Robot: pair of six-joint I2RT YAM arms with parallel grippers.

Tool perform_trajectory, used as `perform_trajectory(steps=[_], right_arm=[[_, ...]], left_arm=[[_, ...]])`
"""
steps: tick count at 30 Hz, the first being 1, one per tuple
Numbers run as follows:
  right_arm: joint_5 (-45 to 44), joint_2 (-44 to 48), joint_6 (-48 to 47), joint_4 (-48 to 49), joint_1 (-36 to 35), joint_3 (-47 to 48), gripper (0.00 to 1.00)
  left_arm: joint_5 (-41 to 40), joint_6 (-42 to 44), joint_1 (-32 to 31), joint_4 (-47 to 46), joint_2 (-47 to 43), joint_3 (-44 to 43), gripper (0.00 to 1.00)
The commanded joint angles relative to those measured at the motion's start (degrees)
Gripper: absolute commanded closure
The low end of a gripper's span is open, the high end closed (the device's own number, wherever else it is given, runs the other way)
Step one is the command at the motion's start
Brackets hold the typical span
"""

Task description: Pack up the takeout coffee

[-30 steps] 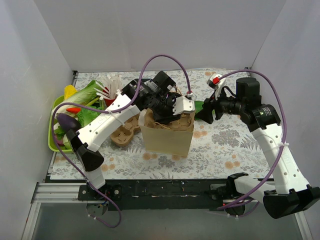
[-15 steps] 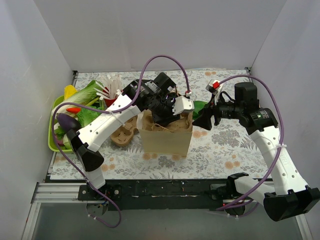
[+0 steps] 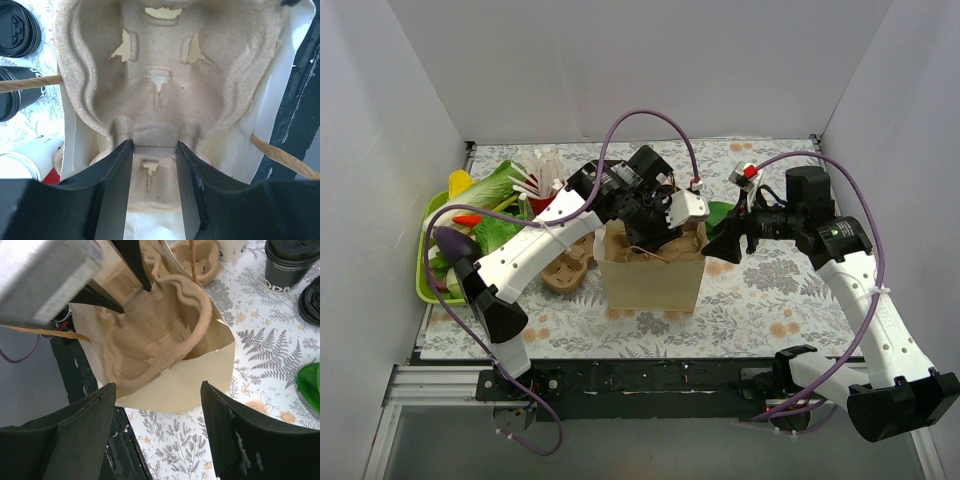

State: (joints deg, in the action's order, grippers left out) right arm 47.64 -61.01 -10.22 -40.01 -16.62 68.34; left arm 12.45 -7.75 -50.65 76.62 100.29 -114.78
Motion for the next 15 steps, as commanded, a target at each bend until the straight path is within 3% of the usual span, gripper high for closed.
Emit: perform_trajectory(steps=[1,15], right_arm=[[-5.34,-0.16,0.55,0.81,-0.16,-0.84,0.24],[-13.53,-0.60,0.55,-0.16,0.10,1.62,0.25]], left_arm=[[-0.58,-1.04,-0.24,-0.77,-2.73,0.35,1.00],[-1.90,0.10,-0.24,1.87,-5.28,3.16,1.00]])
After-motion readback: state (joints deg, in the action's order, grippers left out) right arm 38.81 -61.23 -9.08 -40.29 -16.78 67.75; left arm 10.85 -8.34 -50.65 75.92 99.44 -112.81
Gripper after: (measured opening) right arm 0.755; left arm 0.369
